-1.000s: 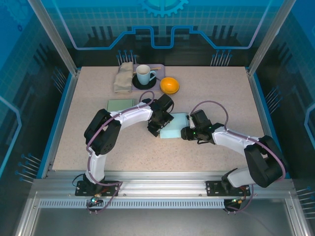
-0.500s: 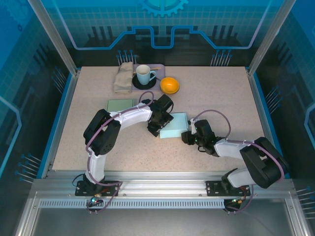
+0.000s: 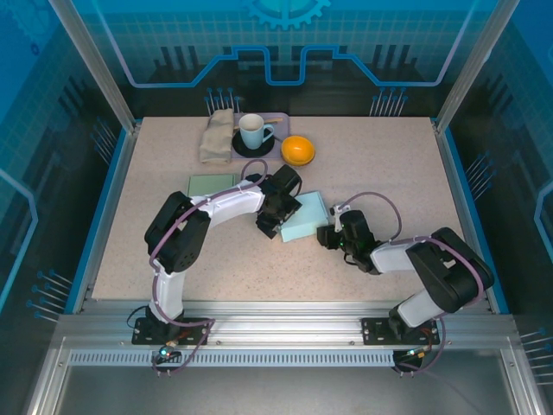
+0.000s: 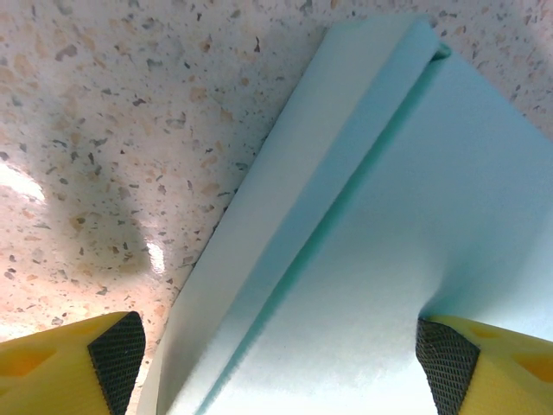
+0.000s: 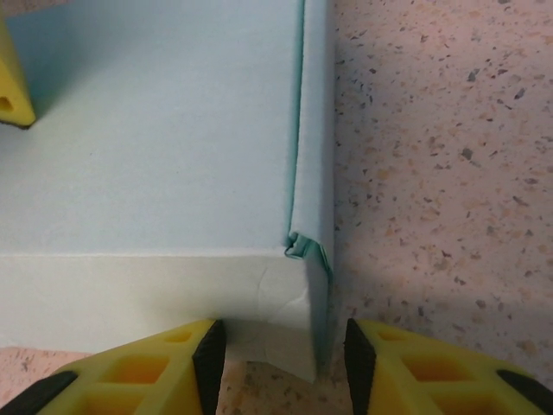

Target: Fold the paper box

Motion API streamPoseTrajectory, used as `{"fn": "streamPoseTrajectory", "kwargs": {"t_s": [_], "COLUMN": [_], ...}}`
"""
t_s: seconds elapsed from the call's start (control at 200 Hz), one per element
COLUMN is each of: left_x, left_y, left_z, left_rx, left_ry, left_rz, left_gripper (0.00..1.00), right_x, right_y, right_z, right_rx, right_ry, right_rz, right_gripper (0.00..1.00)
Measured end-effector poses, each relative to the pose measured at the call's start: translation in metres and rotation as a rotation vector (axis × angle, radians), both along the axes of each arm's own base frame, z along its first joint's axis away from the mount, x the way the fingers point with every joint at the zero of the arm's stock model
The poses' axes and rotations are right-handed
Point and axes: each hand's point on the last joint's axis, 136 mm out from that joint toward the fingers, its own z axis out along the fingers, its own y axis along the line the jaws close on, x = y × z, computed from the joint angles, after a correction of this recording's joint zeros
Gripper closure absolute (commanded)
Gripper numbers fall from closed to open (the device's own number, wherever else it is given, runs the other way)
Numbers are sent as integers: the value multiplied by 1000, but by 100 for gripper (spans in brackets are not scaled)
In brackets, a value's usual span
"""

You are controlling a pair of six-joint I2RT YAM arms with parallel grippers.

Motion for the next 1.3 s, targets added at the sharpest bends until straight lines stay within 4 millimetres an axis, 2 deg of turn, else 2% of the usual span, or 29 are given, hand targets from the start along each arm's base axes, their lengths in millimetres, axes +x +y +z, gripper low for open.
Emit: {"fn": "streamPoseTrajectory", "kwargs": {"t_s": [0.245, 0.535, 0.69, 0.87, 1.166, 1.296], "left_x": [0, -1, -11, -21, -9, -1], "left_y": [2, 3, -10, -20, -34, -30], "left_z": [0, 2, 5, 7, 35, 59], "left_rx": [17, 42, 18, 26, 13, 17], "left_ry": [-1, 18, 24, -1, -117, -184], "left_rz": [-18, -53, -181, -366, -562, -605], "left_gripper": [14, 14, 13, 13, 10, 11], "right_x": [29, 44, 55, 55, 46, 45], "right_y": [5, 7, 9, 8, 9, -1], "right_z": [-2, -3, -2, 0, 1, 1], "right_rx": [8, -8, 27, 79, 142, 168], "right_ry": [12, 19, 85, 177, 351, 395], "right_rz": [-15, -25, -8, 25, 70, 45], "right_gripper": [55, 54, 54, 57, 57, 58]}}
